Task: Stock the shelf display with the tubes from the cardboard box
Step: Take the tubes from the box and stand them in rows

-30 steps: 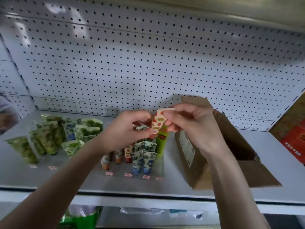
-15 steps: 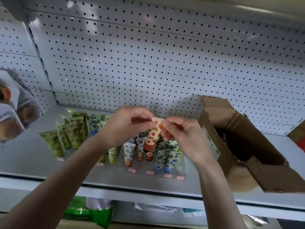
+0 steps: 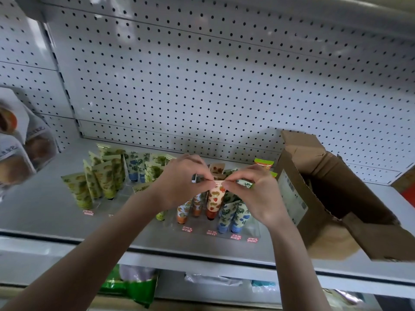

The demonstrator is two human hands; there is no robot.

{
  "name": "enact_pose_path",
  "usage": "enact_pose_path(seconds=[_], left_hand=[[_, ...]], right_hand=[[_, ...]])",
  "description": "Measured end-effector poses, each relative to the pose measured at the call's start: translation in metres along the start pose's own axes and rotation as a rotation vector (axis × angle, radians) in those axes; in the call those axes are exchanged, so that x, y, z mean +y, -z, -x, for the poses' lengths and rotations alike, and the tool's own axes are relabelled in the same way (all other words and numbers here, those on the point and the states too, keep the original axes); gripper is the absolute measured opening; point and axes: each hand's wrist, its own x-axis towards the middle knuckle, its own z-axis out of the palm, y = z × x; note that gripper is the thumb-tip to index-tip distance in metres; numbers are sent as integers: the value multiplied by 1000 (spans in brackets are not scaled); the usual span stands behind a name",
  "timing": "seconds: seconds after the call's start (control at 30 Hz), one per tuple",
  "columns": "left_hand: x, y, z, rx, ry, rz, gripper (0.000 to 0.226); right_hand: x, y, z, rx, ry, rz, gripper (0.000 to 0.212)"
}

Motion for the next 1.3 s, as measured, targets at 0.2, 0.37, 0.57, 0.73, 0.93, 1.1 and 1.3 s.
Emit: enact_pose_path(seconds=[0.2,0.37,0.57,0.73,0.93,1.1,1.3], left_hand=[[2,-1,2,2,83,-73,11],[2,-5,5,-34,135,-104,18],[1,-10,5,-93,148,-148,18],[0,-13,4,-107,143,-186,14],[-2,-17,6,-107,148,-179,21],[-2,-17,6,-112,149,-182,18],[-3,-18,5,-115,157,-186,14]], right_hand=[[4,-4,0,-59,-24,180,18],[4,-6,-2,-83,-48,236,20],[5,-7,0,-115,-75,310,3],[8,-9,-1,-134,-61,377,6],[11,-11,-1,-141,-53,396,6],[12,-11,-3,-140,-44,414,6],[13,-11,-2,-145,-43,416,6]])
